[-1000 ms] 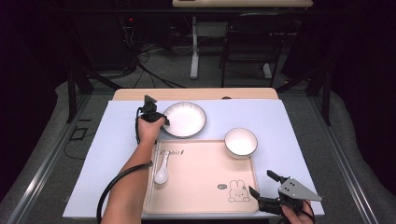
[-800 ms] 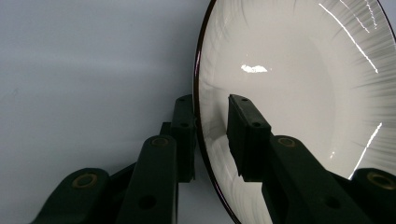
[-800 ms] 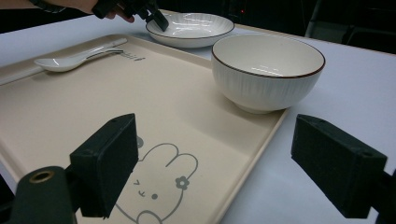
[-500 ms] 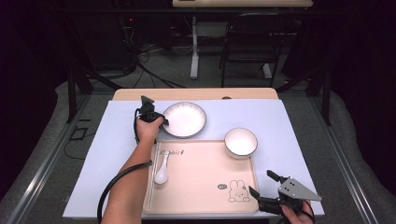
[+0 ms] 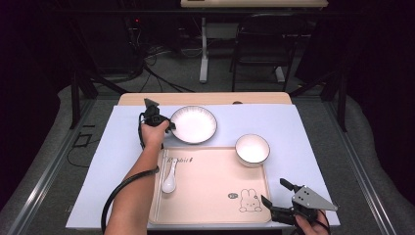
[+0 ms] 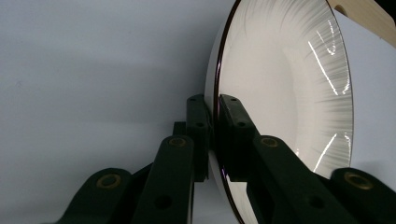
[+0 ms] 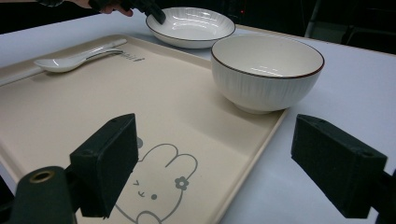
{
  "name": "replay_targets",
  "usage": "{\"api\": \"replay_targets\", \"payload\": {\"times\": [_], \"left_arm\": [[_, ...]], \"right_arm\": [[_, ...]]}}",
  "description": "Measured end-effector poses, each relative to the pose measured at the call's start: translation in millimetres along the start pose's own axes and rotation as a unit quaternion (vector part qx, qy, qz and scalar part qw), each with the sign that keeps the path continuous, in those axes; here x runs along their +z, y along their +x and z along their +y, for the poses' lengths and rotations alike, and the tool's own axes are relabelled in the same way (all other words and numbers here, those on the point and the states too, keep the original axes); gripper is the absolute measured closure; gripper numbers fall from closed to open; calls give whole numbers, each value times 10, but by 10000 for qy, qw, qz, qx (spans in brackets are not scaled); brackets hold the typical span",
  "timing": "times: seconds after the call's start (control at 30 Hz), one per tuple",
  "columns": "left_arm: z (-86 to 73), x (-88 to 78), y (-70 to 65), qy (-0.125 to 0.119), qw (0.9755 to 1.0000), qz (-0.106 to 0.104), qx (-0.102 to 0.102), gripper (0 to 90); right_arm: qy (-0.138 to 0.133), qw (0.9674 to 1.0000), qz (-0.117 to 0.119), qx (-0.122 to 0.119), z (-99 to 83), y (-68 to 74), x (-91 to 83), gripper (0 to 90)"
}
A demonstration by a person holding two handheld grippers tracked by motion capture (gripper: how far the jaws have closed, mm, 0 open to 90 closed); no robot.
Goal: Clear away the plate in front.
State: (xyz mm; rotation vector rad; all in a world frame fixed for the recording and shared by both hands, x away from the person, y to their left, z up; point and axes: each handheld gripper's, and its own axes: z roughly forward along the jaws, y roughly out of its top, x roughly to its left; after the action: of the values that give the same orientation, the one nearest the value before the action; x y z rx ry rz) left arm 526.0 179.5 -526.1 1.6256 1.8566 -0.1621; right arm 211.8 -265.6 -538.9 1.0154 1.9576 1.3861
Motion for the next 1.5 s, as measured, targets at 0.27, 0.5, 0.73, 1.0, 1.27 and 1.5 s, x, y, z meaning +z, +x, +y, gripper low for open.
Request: {"api": "replay_targets", "payload": {"times": [0.27, 0.5, 0.73, 1.0, 1.27, 1.5], "left_arm": [[16, -57, -137, -58, 9998, 191, 80, 844], [40, -93, -216, -143, 9997, 192, 110, 848], [83, -146, -329, -132, 9989, 342, 292, 844], [113, -197, -418, -173, 9977, 497, 427, 839], [153, -307, -438, -268, 9972, 531, 451, 838], [180, -476, -473, -293, 9964, 570, 554, 835]], "right_arm": [[-1, 10000, -8, -2, 0, -2, 0, 143], [-11, 10000, -13, 8, -1, -3, -2, 143], [-8, 10000, -14, 19, -1, -4, -4, 143], [-15, 10000, -26, 32, -1, -8, -8, 143], [-16, 10000, -22, 31, -1, -5, -8, 143], [-17, 10000, -30, 16, -2, -9, -10, 143]]}}
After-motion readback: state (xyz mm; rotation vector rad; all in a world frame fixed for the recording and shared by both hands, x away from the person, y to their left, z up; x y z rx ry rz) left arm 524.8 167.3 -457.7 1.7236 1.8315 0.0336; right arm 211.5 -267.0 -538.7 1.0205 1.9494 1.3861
